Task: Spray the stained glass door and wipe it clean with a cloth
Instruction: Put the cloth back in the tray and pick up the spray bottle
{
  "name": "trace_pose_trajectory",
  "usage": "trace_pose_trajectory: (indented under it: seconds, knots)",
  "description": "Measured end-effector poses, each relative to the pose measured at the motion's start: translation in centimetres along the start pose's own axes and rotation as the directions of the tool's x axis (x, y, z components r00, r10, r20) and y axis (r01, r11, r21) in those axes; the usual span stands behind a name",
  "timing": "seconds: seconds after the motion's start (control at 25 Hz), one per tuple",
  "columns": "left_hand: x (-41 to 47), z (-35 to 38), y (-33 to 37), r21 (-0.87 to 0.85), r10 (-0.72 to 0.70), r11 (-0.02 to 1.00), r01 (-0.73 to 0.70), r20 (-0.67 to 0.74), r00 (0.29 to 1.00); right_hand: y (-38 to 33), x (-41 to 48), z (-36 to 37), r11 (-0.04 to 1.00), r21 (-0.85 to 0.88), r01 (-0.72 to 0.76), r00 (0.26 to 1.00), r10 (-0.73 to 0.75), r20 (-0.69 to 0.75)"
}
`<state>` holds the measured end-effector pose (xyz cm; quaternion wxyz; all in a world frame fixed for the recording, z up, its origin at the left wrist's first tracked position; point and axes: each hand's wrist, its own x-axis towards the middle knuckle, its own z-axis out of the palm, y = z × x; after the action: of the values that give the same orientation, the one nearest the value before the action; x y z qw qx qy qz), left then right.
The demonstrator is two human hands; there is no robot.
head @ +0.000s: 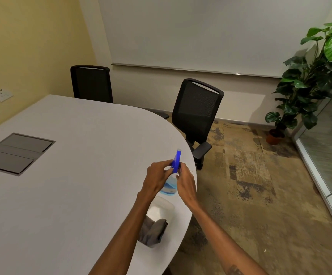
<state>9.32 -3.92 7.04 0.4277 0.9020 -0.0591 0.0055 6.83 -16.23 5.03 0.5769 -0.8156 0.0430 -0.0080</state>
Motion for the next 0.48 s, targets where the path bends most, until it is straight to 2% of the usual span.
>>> trace_pose_trajectory:
  seconds: [0.08, 0.2, 0.48]
  knots:
    - [-0.8, -0.9, -1.0, 0.006, -0.012, 1.000, 0.012, 0.000, 1.000, 0.0, -0.4, 1.3, 0.999, 0.030, -0.033, 0.999, 0.032, 0.038]
    - [-2.1, -1.6, -3.3, -0.010, -0.052, 0.999, 0.052, 0.029, 0.998, 0.2, -1.4, 2.9, 0.993, -0.107, -0.051, 0.993, 0.062, 0.102]
    - [-3.9, -0.6, -7.3, -0.035, -0.133, 0.990, 0.139, 0.137, 0.982, 2.9, -2.4, 5.3, 0.967, -0.227, -0.115, 0.973, 0.156, 0.170]
